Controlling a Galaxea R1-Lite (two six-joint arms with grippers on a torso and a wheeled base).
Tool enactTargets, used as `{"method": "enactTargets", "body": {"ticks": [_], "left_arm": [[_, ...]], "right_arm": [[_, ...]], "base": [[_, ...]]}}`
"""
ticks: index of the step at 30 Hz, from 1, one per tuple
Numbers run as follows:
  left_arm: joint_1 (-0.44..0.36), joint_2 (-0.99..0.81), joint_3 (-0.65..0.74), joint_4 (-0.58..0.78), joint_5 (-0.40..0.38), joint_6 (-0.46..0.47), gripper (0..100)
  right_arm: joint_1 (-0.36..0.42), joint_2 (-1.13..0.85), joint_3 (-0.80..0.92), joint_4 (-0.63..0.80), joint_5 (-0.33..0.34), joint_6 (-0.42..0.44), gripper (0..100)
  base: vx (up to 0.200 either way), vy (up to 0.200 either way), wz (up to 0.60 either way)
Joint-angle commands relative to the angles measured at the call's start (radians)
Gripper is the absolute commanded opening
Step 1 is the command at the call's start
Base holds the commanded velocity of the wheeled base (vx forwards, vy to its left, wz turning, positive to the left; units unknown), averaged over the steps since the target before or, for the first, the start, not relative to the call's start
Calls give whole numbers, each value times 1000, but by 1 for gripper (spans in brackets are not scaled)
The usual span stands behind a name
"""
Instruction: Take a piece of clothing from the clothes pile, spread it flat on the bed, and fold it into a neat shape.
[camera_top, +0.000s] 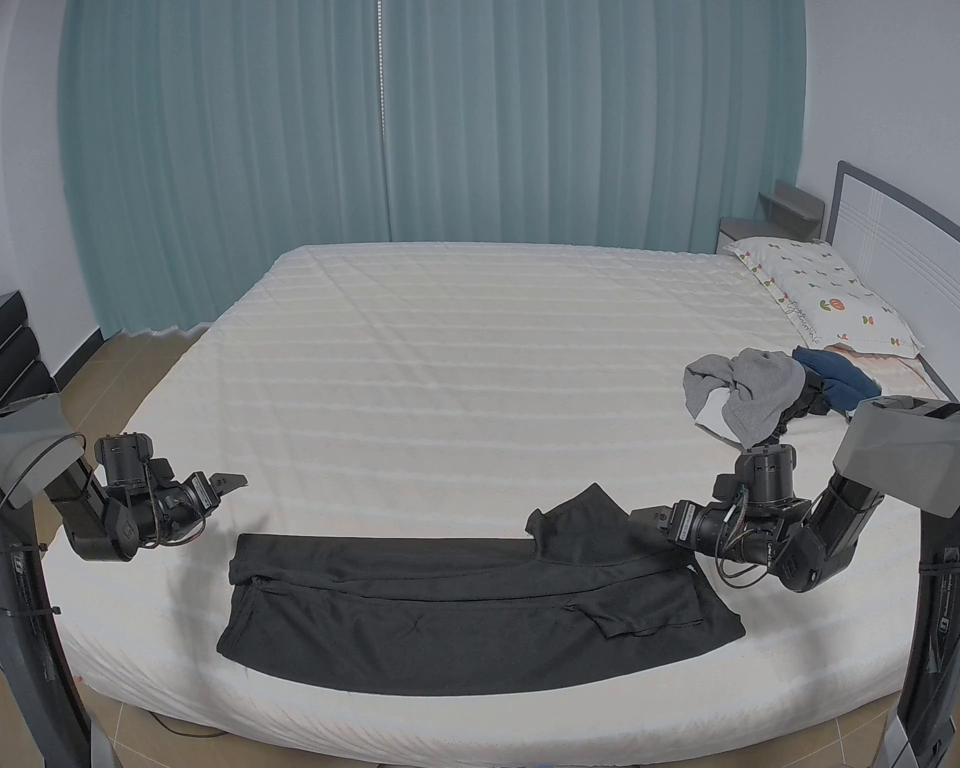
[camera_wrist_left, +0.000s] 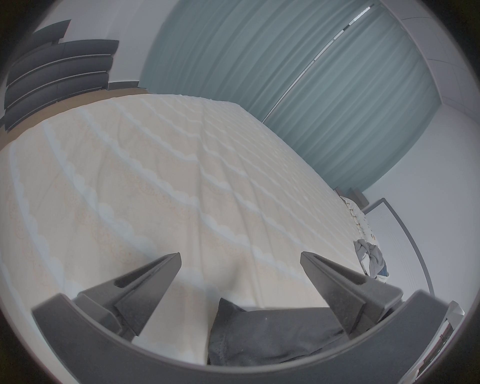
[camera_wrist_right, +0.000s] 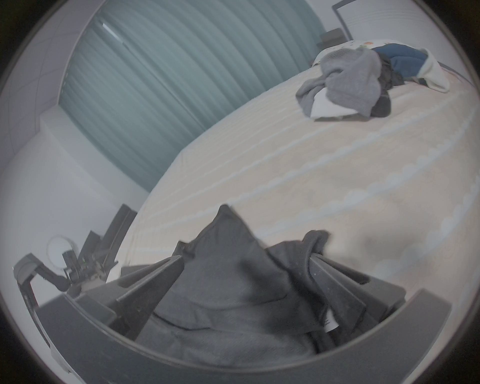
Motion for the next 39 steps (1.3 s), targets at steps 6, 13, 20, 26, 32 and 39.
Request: {"method": "enactTargets", "body": {"ticks": [6, 13, 20, 26, 32, 39], "left_arm": [[-1, -4, -14, -4, 2, -4, 100], [-1, 3, -14, -7, 3, 0, 100], [-2, 3, -12, -9, 3, 1, 100], [-1, 3, -12, -9, 3, 1, 100], [-4, 3, -9, -9, 3, 1, 100], [-16, 3, 0, -5, 3, 1, 100]], "right_arm": [[28, -12, -122, 124, -3, -48, 100], [10, -105, -130, 136, -10, -69, 100], [-1, -180, -151, 252, -12, -71, 100], [-7, -202, -136, 412, -10, -115, 100], [-7, -145, -157, 404, -7, -118, 100], [24, 7, -230, 404, -7, -120, 100]], "base": [[0, 0, 0], [0, 0, 0], [0, 0, 0], [0, 0, 0], [0, 0, 0], [0, 0, 0]]}}
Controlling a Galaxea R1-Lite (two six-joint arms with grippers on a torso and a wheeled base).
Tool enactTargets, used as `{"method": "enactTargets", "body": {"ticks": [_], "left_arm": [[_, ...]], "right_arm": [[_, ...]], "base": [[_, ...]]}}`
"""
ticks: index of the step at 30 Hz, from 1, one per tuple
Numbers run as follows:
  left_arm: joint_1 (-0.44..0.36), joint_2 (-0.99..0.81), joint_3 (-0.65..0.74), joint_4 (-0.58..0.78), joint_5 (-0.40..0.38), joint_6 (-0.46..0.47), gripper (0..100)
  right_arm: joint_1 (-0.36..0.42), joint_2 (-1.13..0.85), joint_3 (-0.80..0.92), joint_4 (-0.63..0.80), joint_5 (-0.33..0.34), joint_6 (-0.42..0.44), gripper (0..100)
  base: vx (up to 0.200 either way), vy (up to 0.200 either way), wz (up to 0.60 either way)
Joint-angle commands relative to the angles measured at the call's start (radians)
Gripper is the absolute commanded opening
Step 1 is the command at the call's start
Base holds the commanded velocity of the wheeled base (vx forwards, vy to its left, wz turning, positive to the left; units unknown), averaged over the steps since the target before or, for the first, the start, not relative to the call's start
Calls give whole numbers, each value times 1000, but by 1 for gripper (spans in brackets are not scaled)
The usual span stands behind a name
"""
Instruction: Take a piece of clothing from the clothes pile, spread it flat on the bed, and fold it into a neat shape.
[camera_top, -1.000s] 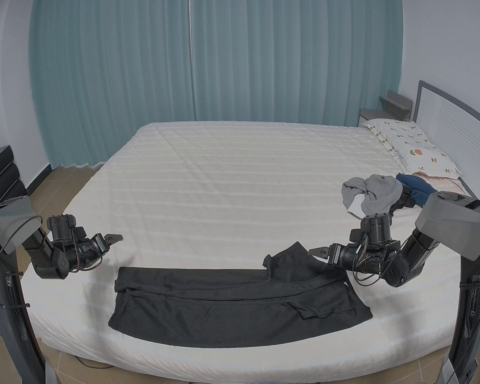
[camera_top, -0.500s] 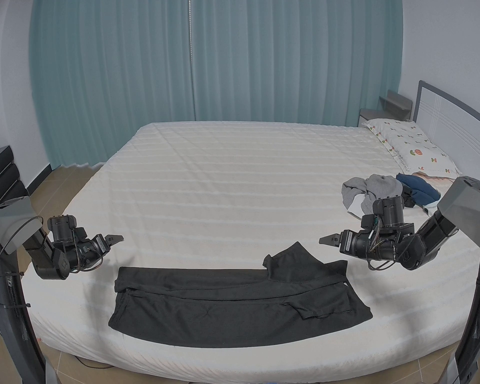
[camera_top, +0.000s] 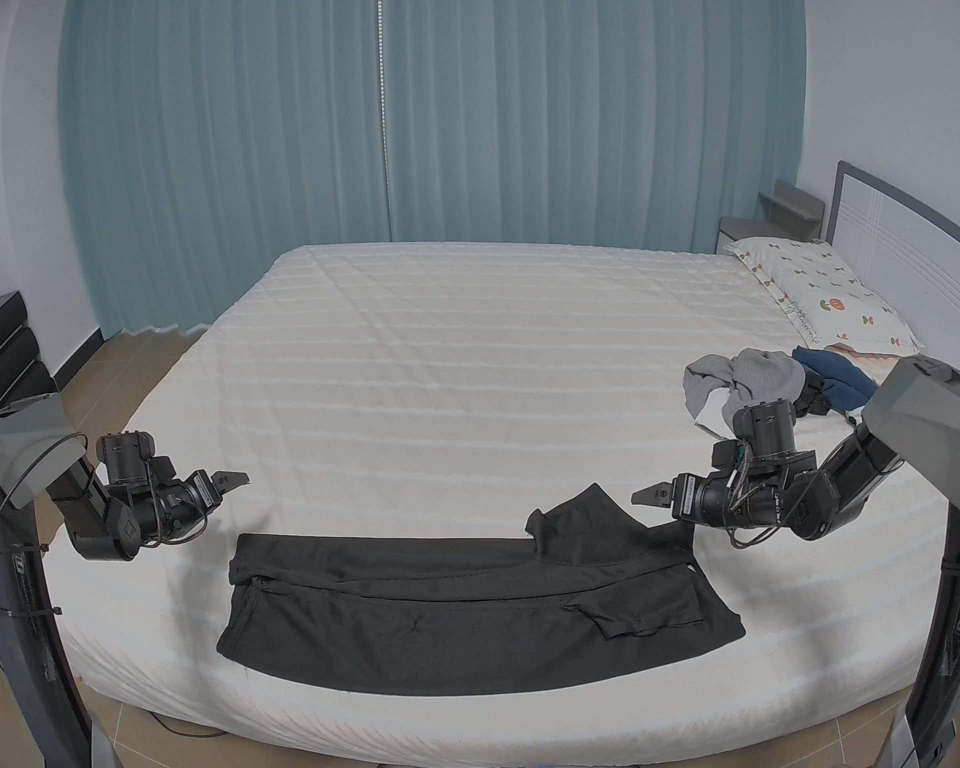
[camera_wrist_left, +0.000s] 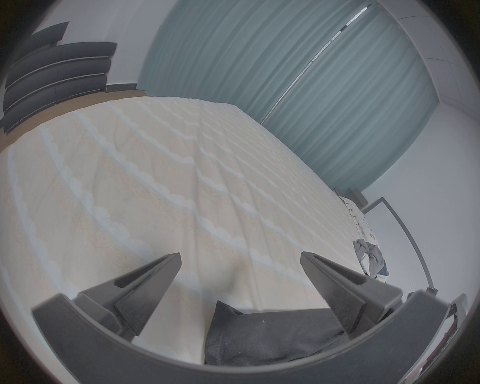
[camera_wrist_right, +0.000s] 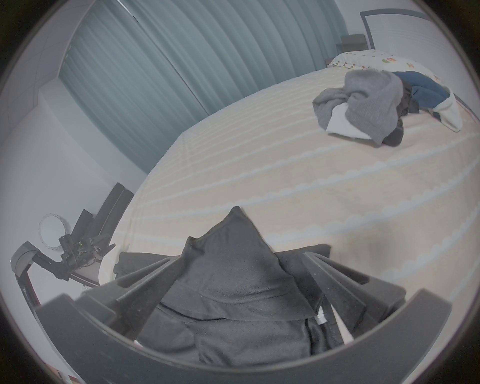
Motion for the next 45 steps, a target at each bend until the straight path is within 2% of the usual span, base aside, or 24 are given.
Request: {"method": "enactTargets", "body": {"ticks": [1, 13, 14, 28, 30, 32, 36, 45], "left_arm": [[-10, 2, 7, 2, 0, 0, 100], [-18, 8, 8, 0, 0, 0, 100], [-16, 8, 8, 0, 0, 0, 100], [-18, 22, 8, -1, 1, 3, 100], [-16, 22, 11, 0, 1, 24, 100], [-15, 31, 28, -1, 3, 85, 100], [-15, 35, 36, -1, 5, 112, 100], [-13, 9, 45, -4, 43, 113, 100]], "right_arm": [[23, 127, -50, -2, 4, 1, 100], [23, 162, -55, -2, 11, 6, 100], [23, 162, -55, -2, 11, 6, 0], [13, 82, 16, -2, 11, 14, 0], [12, 53, 45, -2, 12, 14, 0], [15, 7, 100, -3, 15, 12, 0], [24, -14, 160, -12, 27, 4, 0], [7, -28, 361, -289, 23, 17, 0]], "base": [[0, 0, 0], [0, 0, 0], [0, 0, 0], [0, 0, 0], [0, 0, 0], [0, 0, 0], [0, 0, 0], [0, 0, 0]]}}
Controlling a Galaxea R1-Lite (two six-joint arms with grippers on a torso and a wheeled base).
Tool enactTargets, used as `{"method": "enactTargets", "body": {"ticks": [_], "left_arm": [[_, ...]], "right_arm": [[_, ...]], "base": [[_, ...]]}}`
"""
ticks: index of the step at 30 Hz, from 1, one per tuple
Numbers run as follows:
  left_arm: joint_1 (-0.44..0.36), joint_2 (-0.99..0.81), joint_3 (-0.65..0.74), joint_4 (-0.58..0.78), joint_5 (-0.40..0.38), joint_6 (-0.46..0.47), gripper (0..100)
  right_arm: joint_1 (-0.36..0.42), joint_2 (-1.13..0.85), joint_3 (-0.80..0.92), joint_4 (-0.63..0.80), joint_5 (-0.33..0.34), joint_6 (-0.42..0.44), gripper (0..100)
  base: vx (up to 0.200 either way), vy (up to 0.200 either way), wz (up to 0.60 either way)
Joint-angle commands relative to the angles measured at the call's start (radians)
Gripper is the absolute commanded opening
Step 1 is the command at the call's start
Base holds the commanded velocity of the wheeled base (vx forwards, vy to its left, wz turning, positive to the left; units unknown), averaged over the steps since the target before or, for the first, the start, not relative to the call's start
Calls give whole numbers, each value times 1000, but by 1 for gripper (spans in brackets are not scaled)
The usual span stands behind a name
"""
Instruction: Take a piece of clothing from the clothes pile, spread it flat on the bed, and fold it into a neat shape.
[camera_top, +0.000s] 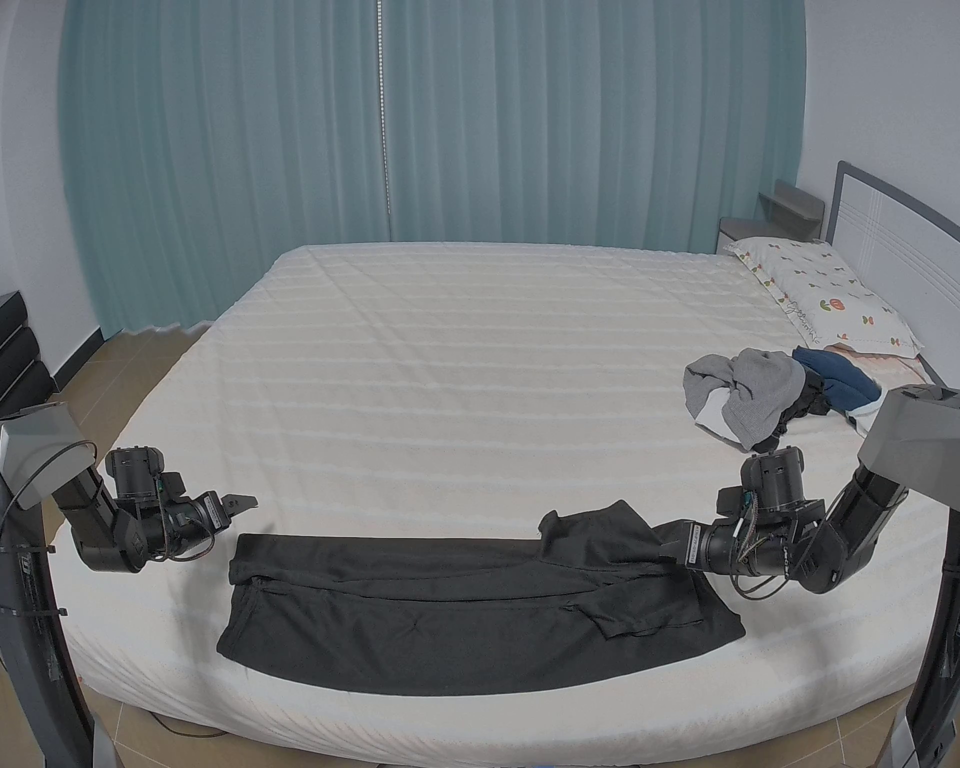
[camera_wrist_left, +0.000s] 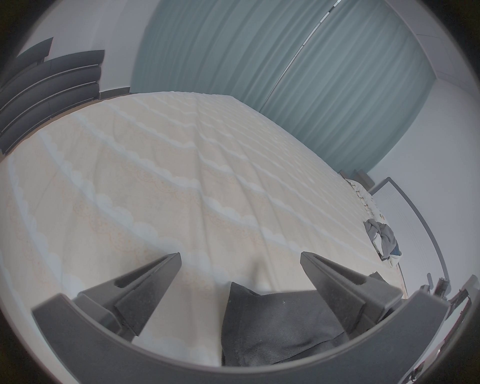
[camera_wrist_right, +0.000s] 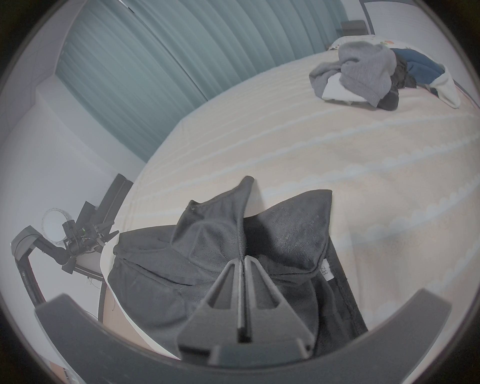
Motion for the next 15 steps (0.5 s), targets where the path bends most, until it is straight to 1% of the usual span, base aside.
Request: {"method": "enactTargets", "body": {"ticks": [1, 5, 10, 11, 14, 15], "left_arm": [[2, -24, 9, 0, 13, 1, 100], [0, -81, 35, 10, 14, -1, 100], [0, -152, 76, 39, 16, 1, 100], [-1, -164, 82, 69, 14, 2, 100], [-3, -170, 82, 127, 14, 19, 100], [-3, -170, 82, 127, 14, 19, 100]], "right_arm": [[-13, -20, 123, -91, 2, 2, 0], [-13, -14, 183, -161, 0, 18, 0], [-26, -40, 220, -292, -6, 90, 0], [-32, -57, 235, -312, -4, 108, 0], [-30, -53, 261, -315, -3, 111, 0], [-30, -53, 261, -315, -3, 111, 0]], "base": [[0, 0, 0], [0, 0, 0], [0, 0, 0], [0, 0, 0], [0, 0, 0], [0, 0, 0]]}}
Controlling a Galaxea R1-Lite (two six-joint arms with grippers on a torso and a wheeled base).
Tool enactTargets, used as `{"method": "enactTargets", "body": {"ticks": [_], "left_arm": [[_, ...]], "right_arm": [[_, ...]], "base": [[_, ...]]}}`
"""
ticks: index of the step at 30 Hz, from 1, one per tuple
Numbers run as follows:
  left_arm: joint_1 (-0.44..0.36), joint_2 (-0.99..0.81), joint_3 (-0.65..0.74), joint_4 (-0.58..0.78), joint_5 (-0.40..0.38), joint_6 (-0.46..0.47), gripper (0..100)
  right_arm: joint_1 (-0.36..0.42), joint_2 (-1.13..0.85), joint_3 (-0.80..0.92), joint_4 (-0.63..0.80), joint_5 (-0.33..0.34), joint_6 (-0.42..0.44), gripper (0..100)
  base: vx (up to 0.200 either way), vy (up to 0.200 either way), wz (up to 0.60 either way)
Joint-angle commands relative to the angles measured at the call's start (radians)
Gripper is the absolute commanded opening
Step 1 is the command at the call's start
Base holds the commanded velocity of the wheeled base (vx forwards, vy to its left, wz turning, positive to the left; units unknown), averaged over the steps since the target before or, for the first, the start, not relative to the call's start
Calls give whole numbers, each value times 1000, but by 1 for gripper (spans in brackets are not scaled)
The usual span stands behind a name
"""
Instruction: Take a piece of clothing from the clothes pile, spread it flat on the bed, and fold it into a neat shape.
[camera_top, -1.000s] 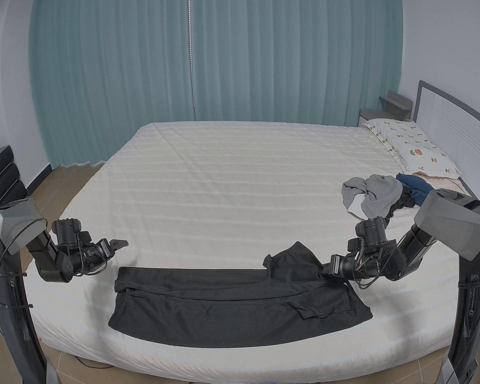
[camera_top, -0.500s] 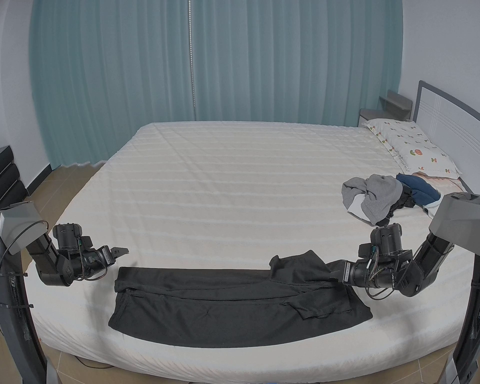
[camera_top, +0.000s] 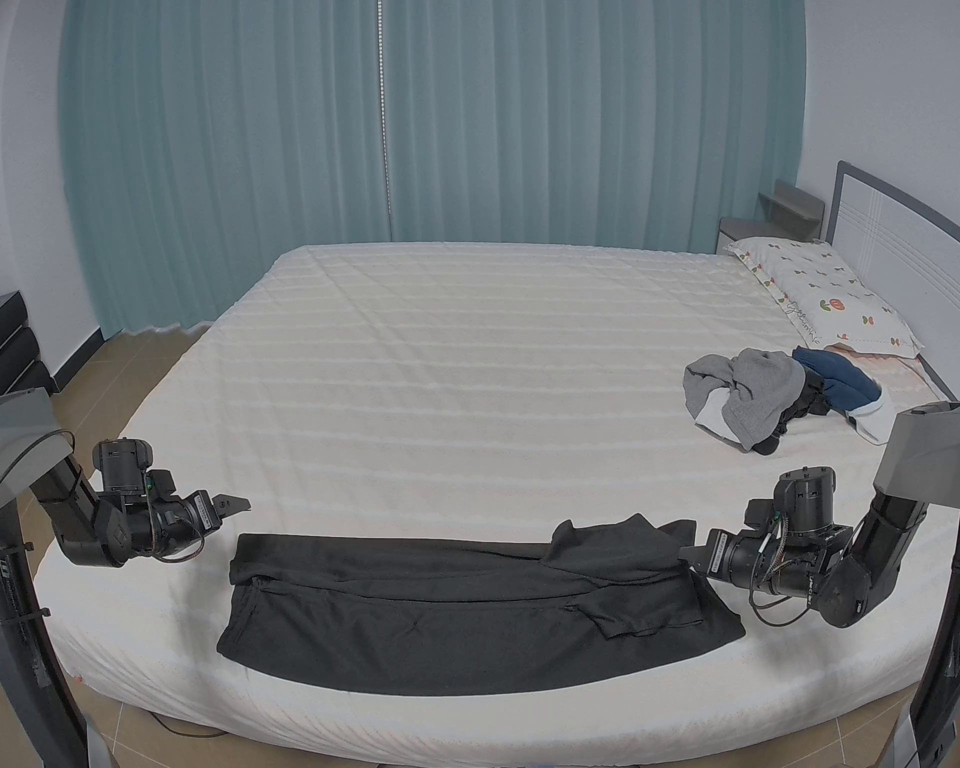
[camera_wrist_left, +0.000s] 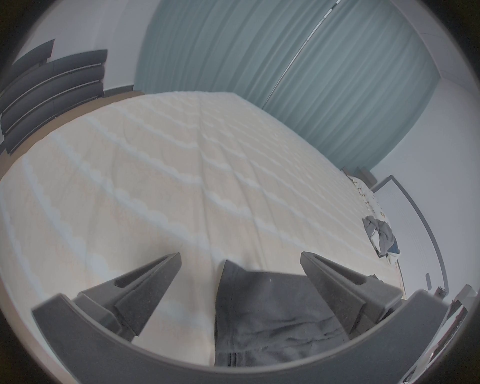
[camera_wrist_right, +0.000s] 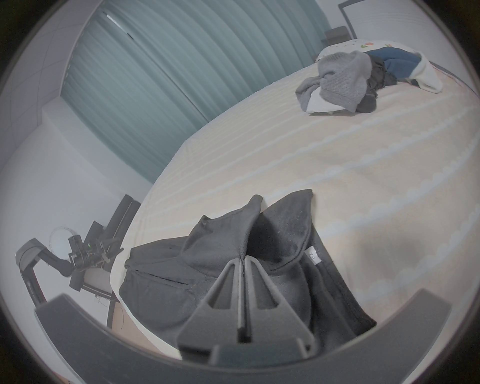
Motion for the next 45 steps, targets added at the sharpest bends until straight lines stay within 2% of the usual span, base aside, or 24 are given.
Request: {"method": "enactTargets", "body": {"ticks": [1, 4, 5, 7, 8, 16, 17, 20, 21, 23, 25, 27, 28, 29, 32, 34, 37, 45], "left_arm": [[-2, -46, 11, 67, 0, 35, 100], [-8, -51, 2, 98, 6, 41, 100], [-23, -91, -1, 119, 61, 30, 100], [-31, -131, 9, 146, 115, 24, 100], [-40, -143, 11, 164, 127, 26, 100], [-49, -140, 26, 227, 101, 16, 100], [-40, -126, 57, 221, 73, -7, 100], [-43, -112, 71, 218, 76, -45, 100], [-56, -97, 100, 210, 79, -93, 100], [-59, -91, 111, 204, 79, -105, 100], [-59, -75, 128, 189, 85, -122, 100], [-63, -66, 132, 182, 87, -146, 100], [-63, -66, 132, 182, 87, -146, 100], [-82, -60, 132, 178, 88, -185, 100], [-120, -51, 132, 143, 130, -260, 100], [-142, -31, 132, 110, 154, -281, 100], [-160, 1, 135, 66, 197, -298, 100], [-172, 6, 141, 44, 228, -323, 100]], "right_arm": [[-2, -1, 58, -19, 1, 9, 0], [-1, 14, 74, -22, 2, 4, 0], [-1, 16, 92, -28, 10, 1, 0], [-7, 19, 87, -40, 11, 4, 0], [-8, 19, 84, -46, 11, 7, 100], [-13, 23, 67, -49, 22, 20, 100], [-14, 10, 52, -49, 14, 41, 100], [-14, -9, 44, -46, 8, 67, 100], [-19, -52, 43, -26, 7, 90, 100], [-21, -69, 44, -16, 5, 95, 100], [-19, -110, 51, 26, -18, 101, 100], [-10, -136, 57, 66, -70, 133, 100], [-10, -136, 57, 66, -70, 133, 100], [4, -147, 57, 93, -108, 182, 100], [45, -168, 60, 122, -148, 256, 100], [64, -182, 63, 133, -159, 276, 100], [90, -197, 64, 142, -164, 297, 100], [127, -193, 61, 145, -185, 333, 100]], "base": [[0, 0, 0], [0, 0, 0], [0, 0, 0], [0, 0, 0], [0, 0, 0], [0, 0, 0], [0, 0, 0], [0, 0, 0], [0, 0, 0], [0, 0, 0], [0, 0, 0], [0, 0, 0], [0, 0, 0], [0, 0, 0], [0, 0, 0], [0, 0, 0], [0, 0, 0], [0, 0, 0]]}}
